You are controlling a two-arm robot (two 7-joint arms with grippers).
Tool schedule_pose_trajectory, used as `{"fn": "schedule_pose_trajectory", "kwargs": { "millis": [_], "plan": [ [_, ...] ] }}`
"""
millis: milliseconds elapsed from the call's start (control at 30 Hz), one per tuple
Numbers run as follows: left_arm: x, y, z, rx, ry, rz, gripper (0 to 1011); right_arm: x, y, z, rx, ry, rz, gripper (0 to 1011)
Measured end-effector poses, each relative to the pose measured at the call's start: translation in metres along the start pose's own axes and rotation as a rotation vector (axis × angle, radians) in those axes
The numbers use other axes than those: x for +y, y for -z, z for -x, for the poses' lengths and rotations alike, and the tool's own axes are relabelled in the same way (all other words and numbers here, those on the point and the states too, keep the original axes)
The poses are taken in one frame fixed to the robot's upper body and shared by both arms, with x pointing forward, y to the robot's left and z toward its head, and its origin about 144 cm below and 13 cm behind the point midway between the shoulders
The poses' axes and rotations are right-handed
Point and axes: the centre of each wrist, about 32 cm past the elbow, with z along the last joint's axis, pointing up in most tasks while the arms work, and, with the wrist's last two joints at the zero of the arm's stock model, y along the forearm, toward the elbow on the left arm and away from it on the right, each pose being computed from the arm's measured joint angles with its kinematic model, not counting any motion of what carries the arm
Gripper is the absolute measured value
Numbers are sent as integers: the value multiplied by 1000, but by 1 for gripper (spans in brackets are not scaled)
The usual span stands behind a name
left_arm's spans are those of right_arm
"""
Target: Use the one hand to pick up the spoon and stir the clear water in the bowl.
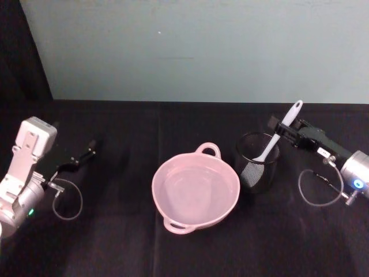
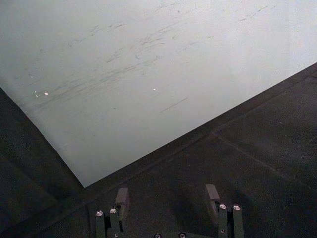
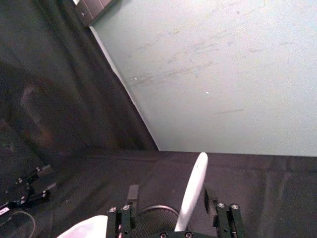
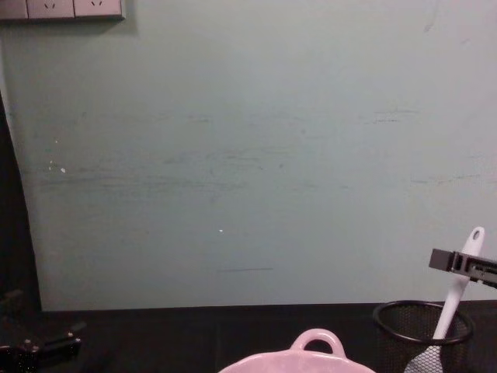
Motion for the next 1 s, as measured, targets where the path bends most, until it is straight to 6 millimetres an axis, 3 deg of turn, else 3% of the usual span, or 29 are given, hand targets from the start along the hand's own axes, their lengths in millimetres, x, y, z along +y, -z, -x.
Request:
{"fn": "schedule_pose_trajectory", "kwargs": {
  "millis": [267, 600, 1000],
  "plan": [
    [0, 0, 0, 0, 0, 0, 1005, -15, -2, 8, -26, 24, 11, 1000],
    [0, 0, 0, 0, 0, 0, 1005, -42, -23, 36, -230, 139, 87, 1002],
    [0, 0, 0, 0, 0, 0, 1005, -45, -26, 51, -504, 353, 183, 1002]
  ]
}}
